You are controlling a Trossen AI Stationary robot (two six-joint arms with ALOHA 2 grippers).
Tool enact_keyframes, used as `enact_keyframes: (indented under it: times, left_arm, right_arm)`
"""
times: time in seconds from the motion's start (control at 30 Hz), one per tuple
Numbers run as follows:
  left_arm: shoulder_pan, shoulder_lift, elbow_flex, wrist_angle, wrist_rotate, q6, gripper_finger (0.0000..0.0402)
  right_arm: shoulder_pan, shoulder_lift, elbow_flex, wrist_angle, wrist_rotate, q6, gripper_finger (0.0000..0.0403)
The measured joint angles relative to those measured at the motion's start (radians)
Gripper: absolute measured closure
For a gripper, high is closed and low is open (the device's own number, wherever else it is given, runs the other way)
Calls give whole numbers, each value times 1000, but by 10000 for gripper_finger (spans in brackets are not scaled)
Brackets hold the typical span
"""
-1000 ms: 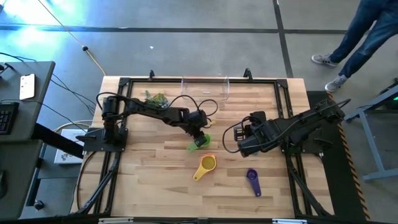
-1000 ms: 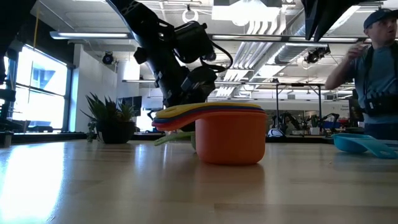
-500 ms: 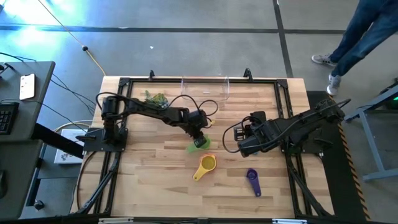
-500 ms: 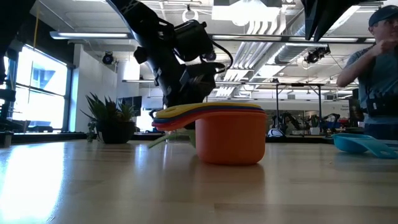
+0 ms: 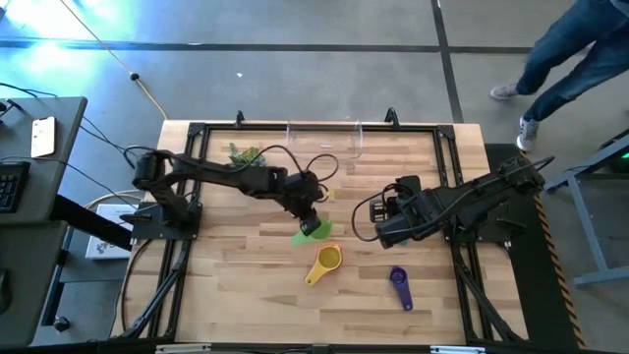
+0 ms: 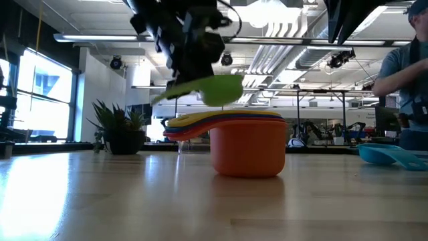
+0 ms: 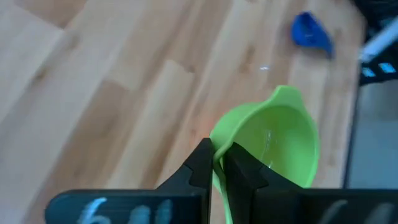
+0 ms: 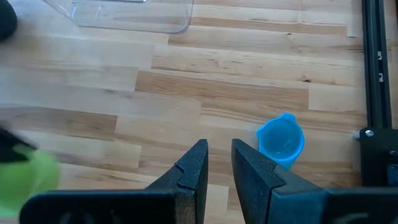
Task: Nest measuring cups in basket
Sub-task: Stack the green measuring cup into the yellow measuring cup
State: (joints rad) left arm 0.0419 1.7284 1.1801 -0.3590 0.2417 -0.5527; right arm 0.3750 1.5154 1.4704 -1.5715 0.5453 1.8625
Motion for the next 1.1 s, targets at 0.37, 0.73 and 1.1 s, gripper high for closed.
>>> enact_keyframes:
  times: [0.37,0.73,1.1]
  left_arm:
    - [-139,-81,0,-29,-103,-171,387]
    - [-231,-78,0,-33,-270,-475,387]
    - [-283,-66,0,29,-359,-620,387]
  right_arm:
    - [-59,0,0,1,-46,9,341]
    - [-102,0,0,3,-121,-243,341]
    - [-107,0,0,20,-63,-401,341]
